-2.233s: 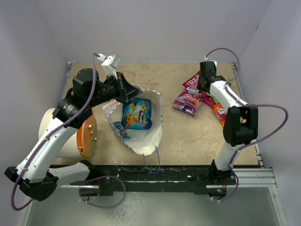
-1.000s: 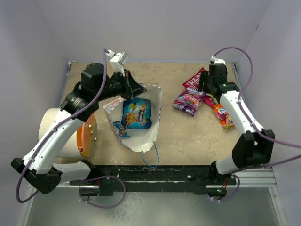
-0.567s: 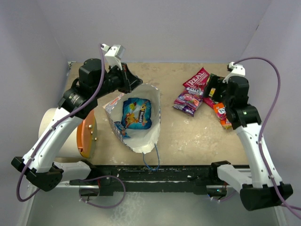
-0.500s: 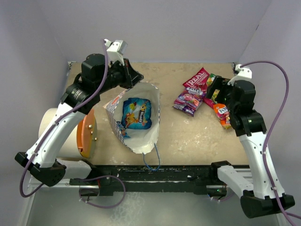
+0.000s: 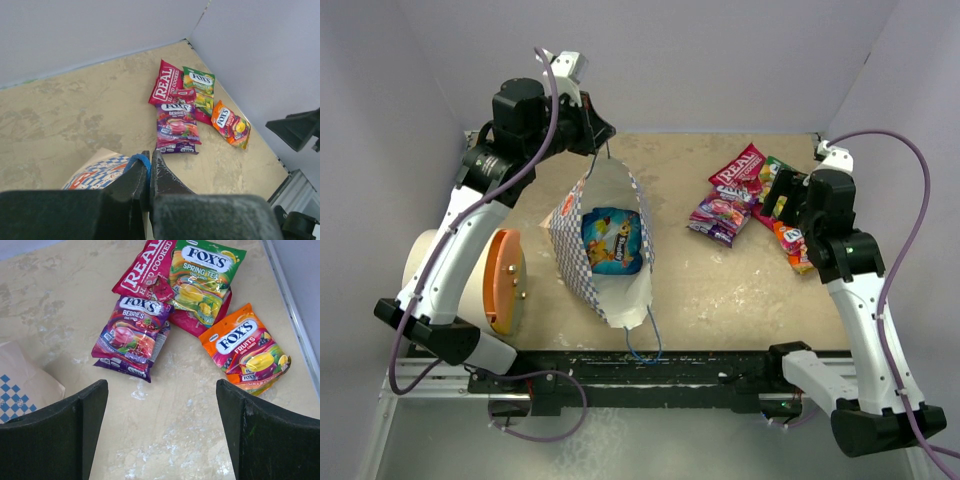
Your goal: Take the snacks out of the paper bag
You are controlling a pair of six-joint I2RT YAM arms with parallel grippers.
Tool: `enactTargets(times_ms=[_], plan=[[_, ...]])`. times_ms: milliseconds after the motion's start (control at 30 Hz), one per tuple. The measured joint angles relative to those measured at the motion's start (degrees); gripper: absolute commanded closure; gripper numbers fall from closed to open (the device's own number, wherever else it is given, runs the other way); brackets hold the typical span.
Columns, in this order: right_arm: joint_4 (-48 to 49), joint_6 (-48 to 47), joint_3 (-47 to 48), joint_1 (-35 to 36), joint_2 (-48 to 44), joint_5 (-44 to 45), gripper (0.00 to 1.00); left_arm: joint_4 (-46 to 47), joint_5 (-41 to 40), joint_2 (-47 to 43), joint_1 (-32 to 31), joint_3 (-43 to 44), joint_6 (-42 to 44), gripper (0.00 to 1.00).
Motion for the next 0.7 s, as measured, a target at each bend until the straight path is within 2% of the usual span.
enactTargets(times_ms=[333,500,600,700], plan=[[-0.5,0.0,0.0,0.0,-0.4,0.2,0.10,-3.1,3.9,4.7,0.6,7.5,2.8,1.00],[-0.5,0.0,0.0,0.0,1.0,-0.2,0.11,-3.3,6.3,4.7,0.6,8.5,3.7,1.00],[-0.3,-0.5,0.0,0.0,2.0,-2.1,0.14,-1.8,9.9,3.5,0.6,6.2,3.2,1.00],[0.7,-1.3,0.0,0.0,2.5,-7.1,0.16,1.6,15.0,-0.9,0.6,-1.7,1.0,1.00]])
